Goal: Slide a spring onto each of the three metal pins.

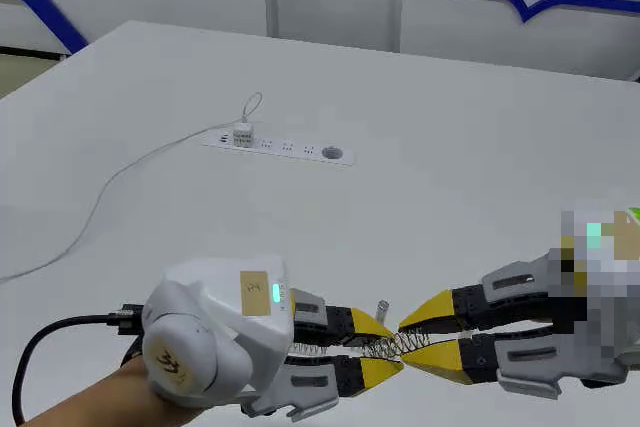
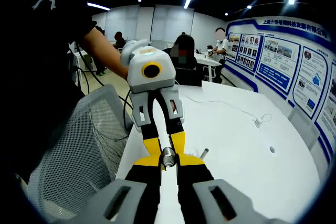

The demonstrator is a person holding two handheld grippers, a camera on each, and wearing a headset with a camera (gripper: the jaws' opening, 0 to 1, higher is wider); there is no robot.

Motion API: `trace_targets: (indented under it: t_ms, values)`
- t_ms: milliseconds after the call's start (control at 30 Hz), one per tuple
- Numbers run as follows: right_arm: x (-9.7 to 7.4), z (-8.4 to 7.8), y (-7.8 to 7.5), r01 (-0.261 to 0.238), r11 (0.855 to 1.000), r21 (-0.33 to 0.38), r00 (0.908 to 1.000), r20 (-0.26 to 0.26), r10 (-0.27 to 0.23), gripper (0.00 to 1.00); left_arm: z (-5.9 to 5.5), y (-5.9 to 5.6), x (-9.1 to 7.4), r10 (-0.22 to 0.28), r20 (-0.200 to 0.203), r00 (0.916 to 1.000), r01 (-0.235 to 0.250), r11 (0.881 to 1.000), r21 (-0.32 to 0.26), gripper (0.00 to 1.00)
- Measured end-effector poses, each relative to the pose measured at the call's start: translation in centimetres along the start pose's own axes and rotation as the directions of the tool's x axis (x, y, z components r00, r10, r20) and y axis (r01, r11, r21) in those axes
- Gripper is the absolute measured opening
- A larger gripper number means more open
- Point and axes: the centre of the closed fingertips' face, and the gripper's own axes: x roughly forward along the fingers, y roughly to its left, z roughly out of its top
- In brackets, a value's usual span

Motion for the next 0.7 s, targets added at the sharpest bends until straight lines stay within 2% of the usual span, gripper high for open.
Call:
trace_targets:
  t_ms: [100, 400, 533, 700]
  values:
    - [0.2, 0.8, 0.1, -0.003, 1.000, 0.031, 0.9992, 0.040, 0.001, 0.11, 0.2, 0.0, 0.0, 0.004, 0.010, 0.9999, -0.004, 1.000, -0.015, 0.10]
    - [0.4, 2.1, -0.3, 0.004, 0.993, 0.118, 0.9937, 0.110, -0.017, 0.11, 0.8, 0.3, 0.2, 0.017, 0.038, 0.9991, -0.015, 0.998, -0.062, 0.10]
    - [0.5, 2.5, -0.3, -0.004, 0.988, 0.152, 0.9915, 0.129, -0.016, 0.11, 1.1, 0.1, 0.2, 0.018, 0.051, 0.9986, -0.014, 0.997, -0.070, 0.10]
    - [0.7, 2.5, -0.5, 0.016, 0.988, 0.152, 0.9915, 0.125, -0.035, 0.10, 0.9, 0.4, 0.1, 0.037, 0.051, 0.9980, -0.033, 0.996, -0.087, 0.11]
